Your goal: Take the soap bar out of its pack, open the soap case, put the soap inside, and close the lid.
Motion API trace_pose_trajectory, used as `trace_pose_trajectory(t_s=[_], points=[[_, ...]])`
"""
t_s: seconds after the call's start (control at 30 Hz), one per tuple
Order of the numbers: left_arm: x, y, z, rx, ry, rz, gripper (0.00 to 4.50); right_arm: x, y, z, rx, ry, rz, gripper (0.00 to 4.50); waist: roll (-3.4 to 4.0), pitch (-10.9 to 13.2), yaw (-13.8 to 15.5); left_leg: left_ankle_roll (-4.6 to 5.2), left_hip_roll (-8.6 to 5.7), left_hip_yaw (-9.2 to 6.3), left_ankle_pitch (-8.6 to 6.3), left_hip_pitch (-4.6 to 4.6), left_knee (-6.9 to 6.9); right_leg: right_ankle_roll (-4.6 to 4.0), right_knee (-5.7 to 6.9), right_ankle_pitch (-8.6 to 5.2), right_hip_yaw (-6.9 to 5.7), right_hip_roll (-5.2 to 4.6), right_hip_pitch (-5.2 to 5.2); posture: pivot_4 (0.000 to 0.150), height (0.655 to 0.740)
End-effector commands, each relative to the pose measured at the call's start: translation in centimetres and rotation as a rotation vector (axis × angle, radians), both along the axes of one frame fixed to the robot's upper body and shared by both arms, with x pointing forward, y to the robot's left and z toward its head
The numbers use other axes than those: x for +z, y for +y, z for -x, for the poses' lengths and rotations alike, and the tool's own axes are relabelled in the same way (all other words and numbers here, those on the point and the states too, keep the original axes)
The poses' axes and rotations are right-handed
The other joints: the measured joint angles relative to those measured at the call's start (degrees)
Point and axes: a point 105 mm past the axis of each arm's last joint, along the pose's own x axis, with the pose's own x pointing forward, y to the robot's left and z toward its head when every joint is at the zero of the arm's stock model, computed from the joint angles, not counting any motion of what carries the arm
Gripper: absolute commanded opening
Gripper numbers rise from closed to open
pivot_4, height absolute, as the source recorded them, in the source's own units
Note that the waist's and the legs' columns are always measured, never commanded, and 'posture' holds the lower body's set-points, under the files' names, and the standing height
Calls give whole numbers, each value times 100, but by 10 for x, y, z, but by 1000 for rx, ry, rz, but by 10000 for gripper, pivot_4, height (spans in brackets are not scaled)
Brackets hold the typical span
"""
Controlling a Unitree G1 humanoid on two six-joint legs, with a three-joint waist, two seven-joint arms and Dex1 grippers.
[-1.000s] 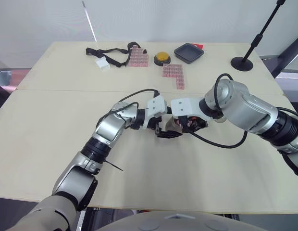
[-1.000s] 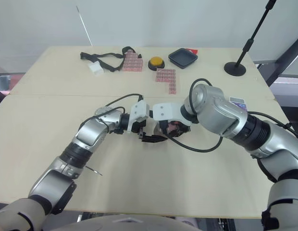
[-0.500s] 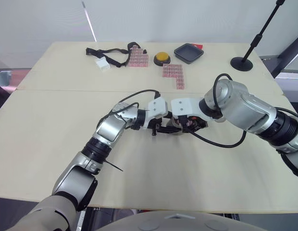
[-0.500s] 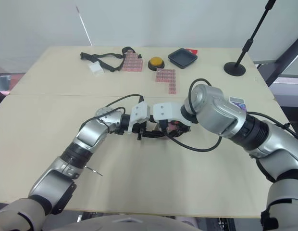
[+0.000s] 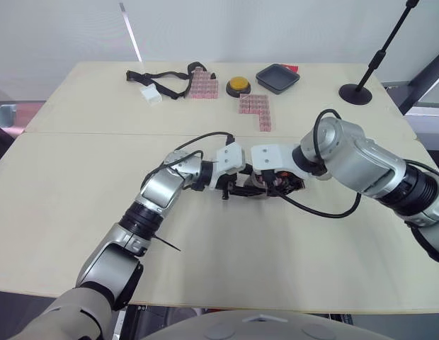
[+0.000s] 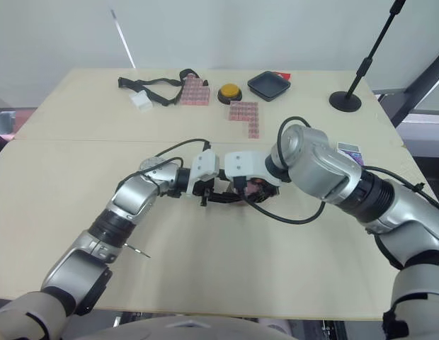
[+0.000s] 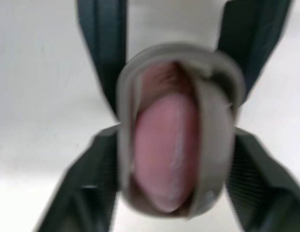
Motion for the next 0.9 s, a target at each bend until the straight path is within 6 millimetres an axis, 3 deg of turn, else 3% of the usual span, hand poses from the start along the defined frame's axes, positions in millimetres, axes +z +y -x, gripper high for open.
trace_pose_trajectory(t_s=[0.03, 0.17, 0.33, 0.57, 0.73, 0.9], points=[[8, 13, -1, -1, -26, 44, 19284, 13, -1, 0, -13, -21, -74, 43933, 0, 0, 1, 0, 0, 0, 0, 0, 0, 0, 0, 0, 0, 0, 0, 1500, 7400], [9, 31, 1, -14, -26, 78, 19284, 14, -11, 1, -62, -1, -183, 44791, 0, 0, 12, 0, 0, 0, 0, -1, 0, 0, -1, 0, 1, 0, 0, 1500, 7400], [12, 55, 5, 17, -20, 189, 19284, 15, -31, 10, -123, 46, -490, 44791, -1, -1, 69, 1, 0, 3, -1, -7, 1, 0, -6, 0, 1, -3, -4, 1500, 7400], [2, 74, 10, 95, 24, 275, 19284, 5, -67, 20, -191, -91, -872, 44791, -1, -1, 100, 6, 0, 4, -4, -22, 4, 0, -11, 0, -4, -7, -14, 1500, 7400], [-13, 81, 13, 116, 17, 265, 19284, -13, -82, 28, -219, -177, -965, 44791, -2, -2, 34, 7, -1, 3, -4, -22, 5, 0, -26, 0, -7, -9, -15, 1500, 7400], [-14, 78, 15, 102, -9, 280, 19284, -28, -84, 34, -232, -184, -975, 44791, -2, -2, -60, 9, -2, 1, -3, -21, 4, 0, -29, 0, -9, -9, -14, 1500, 7400]])
